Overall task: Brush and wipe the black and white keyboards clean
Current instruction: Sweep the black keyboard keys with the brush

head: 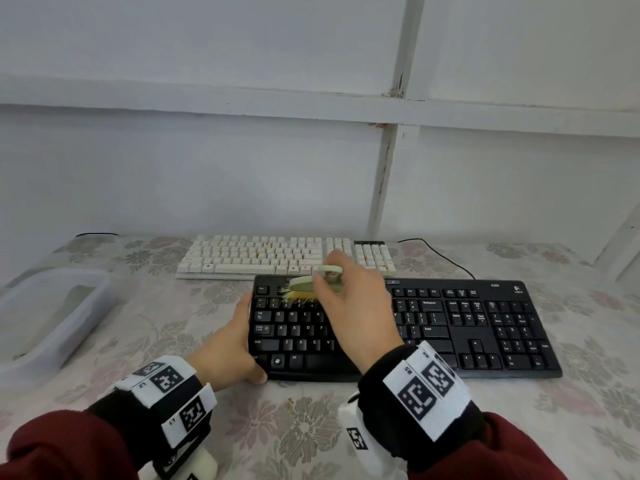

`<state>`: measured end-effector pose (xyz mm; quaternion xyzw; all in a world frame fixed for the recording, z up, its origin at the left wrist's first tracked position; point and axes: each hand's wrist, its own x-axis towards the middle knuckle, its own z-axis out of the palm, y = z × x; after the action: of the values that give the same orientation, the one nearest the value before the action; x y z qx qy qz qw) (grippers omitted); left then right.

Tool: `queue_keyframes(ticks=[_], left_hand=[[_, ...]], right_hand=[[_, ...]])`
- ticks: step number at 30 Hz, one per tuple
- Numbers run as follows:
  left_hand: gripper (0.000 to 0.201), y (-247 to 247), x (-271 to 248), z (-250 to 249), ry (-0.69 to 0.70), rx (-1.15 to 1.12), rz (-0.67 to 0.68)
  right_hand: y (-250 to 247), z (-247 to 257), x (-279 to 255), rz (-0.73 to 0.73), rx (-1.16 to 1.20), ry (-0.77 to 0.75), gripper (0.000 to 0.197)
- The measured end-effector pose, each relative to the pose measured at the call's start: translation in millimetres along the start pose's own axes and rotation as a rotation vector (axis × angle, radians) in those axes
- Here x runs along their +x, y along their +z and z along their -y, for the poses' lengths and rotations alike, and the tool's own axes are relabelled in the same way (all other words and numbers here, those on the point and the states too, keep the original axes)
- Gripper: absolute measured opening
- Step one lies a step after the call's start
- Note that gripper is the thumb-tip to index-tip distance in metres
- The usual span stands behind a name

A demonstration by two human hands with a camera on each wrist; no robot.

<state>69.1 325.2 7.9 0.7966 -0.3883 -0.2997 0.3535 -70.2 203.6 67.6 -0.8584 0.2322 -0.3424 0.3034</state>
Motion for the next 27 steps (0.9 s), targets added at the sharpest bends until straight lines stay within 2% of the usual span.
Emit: queue_keyframes(ticks=[3, 7, 11, 14, 17, 21, 27], left_hand=[[0.124, 0.8, 0.3, -0.9, 0.002, -0.010, 0.001], [0.124, 1.1, -0.6, -3.9, -0.007, 0.009, -0.010], [0.123, 0.7, -0.4, -3.8, -0.016, 0.005, -0.014], [0.123, 0.8, 0.3, -1.5, -0.024, 0.014, -0.006], [0.123, 1.0, 0.4, -0.2, -0.024, 0.010, -0.008], [0.124, 1.2, 0.3, -1.3, -0.021, 0.005, -0.007], [0.122, 2.3, -1.5, -4.5, -0.025, -0.035, 0.003]], right_hand=[[-4.4, 5.7, 0.2, -0.050, 0.035, -0.021, 0.014], [5.7, 16.7, -3.4, -0.005, 0.184, -0.033, 0.013], [1.8, 5.2, -6.0, 0.004, 0.086, -0.023, 0.011], [-14.7, -6.9, -4.0, -0.038, 0.004, 0.025, 0.023], [-26.0, -6.1, -3.3, -0.096, 0.077, 0.018, 0.025], [-28.8, -2.2, -7.8, -0.074, 0.209, 0.012, 0.019], [-57.5, -40.3, -12.1, -0.107, 0.166, 0.123, 0.019]])
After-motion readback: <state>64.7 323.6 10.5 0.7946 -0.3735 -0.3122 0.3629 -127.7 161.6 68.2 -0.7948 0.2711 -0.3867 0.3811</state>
